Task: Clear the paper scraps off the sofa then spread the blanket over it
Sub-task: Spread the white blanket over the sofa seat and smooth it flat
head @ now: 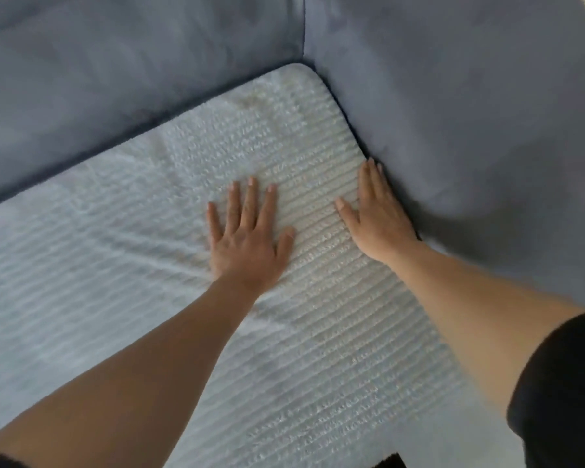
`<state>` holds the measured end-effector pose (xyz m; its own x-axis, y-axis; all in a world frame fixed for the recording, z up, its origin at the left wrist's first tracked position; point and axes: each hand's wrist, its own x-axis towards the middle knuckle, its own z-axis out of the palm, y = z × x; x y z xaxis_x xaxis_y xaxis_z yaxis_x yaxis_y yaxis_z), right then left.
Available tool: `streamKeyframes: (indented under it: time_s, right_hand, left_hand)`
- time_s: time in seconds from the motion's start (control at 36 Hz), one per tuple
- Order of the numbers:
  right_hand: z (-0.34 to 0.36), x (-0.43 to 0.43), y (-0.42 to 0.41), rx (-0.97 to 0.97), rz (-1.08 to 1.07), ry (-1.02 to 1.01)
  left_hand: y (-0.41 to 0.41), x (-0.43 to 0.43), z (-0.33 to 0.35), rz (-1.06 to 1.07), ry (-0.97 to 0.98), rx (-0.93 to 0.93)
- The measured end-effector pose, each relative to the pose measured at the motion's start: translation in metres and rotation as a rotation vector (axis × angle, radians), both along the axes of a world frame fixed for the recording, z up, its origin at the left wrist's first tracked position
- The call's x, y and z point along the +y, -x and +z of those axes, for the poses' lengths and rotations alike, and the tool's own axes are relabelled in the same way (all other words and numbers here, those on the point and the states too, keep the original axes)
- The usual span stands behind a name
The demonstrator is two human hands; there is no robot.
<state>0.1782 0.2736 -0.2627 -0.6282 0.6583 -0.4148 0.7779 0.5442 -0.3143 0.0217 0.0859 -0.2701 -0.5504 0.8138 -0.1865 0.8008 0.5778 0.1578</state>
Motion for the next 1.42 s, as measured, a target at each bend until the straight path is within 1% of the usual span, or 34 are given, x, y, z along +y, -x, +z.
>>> streamKeyframes:
  time_s: [0.06, 0.11, 0.14, 0.17, 0.19, 0.25, 0.31, 0.36, 0.42, 0.5, 0.61, 0.69, 0.72, 0.81, 0.86, 0.97, 1.06, 1.14, 1.31, 1.42]
  right_hand:
    - [0.005, -0.008, 0.009, 0.008, -0.033, -0.044]
    - [0.016, -0.021, 0.024, 0.046, -0.078, -0.183]
    - [0.022, -0.029, 0.032, 0.077, -0.066, -0.244]
    - [0.029, -0.038, 0.041, 0.131, -0.029, -0.261]
    - [0.034, -0.046, 0.049, 0.189, 0.037, -0.237]
    - [0.034, -0.059, 0.061, 0.256, 0.233, -0.166]
    - [0.028, -0.064, 0.065, 0.228, 0.400, -0.126]
    - [0.017, -0.057, 0.062, 0.161, 0.457, -0.106]
    - [0.007, -0.043, 0.057, 0.111, 0.450, -0.132]
    - [0.001, -0.017, 0.050, 0.069, 0.310, -0.142]
    - [0.004, -0.002, 0.047, -0.009, 0.233, -0.133]
    - [0.021, -0.004, 0.068, 0.061, 0.165, -0.227]
    - [0.027, -0.007, 0.079, 0.104, 0.205, -0.227]
    - [0.036, -0.027, 0.119, 0.234, 0.487, -0.204]
    - [0.035, -0.044, 0.149, 0.276, 0.610, -0.181]
    - [0.025, -0.069, 0.190, 0.223, 0.769, -0.125]
    - [0.013, -0.052, 0.197, 0.164, 0.869, -0.170]
    - [0.006, -0.013, 0.195, 0.121, 0.813, -0.197]
    - [-0.003, 0.074, 0.184, 0.051, 0.499, -0.170]
    - [-0.011, 0.099, 0.187, 0.046, 0.240, -0.086]
  left_hand:
    - [0.002, -0.001, 0.001, 0.008, -0.015, -0.001]
    - [0.001, -0.002, 0.001, 0.010, -0.028, 0.011]
    - [0.001, 0.000, 0.002, 0.013, -0.029, 0.017]
    - [0.000, 0.002, 0.002, 0.015, -0.023, 0.018]
    - [-0.001, 0.004, 0.001, 0.024, -0.014, 0.016]
    - [-0.002, 0.010, -0.001, 0.039, 0.031, 0.022]
    - [-0.003, 0.016, -0.004, 0.036, 0.089, 0.040]
    - [-0.002, 0.018, -0.003, 0.024, 0.104, 0.049]
    - [0.001, 0.015, 0.001, 0.014, 0.067, 0.012]
    - [0.004, 0.002, 0.008, 0.027, 0.003, -0.039]
    - [0.009, -0.029, 0.013, 0.112, 0.030, -0.048]
    - [0.018, -0.043, 0.015, 0.207, 0.032, -0.038]
    - [0.022, -0.044, 0.016, 0.245, 0.029, -0.036]
    - [0.034, -0.042, 0.019, 0.357, 0.023, -0.011]
    - [0.042, -0.038, 0.020, 0.395, 0.012, 0.024]
    - [0.056, -0.033, 0.016, 0.503, -0.002, 0.044]
    - [0.060, -0.035, 0.008, 0.515, 0.038, 0.047]
    - [0.060, -0.035, 0.003, 0.505, 0.035, 0.066]
    - [0.061, -0.036, -0.005, 0.493, 0.017, 0.107]
    - [0.061, -0.036, -0.008, 0.496, 0.007, 0.112]
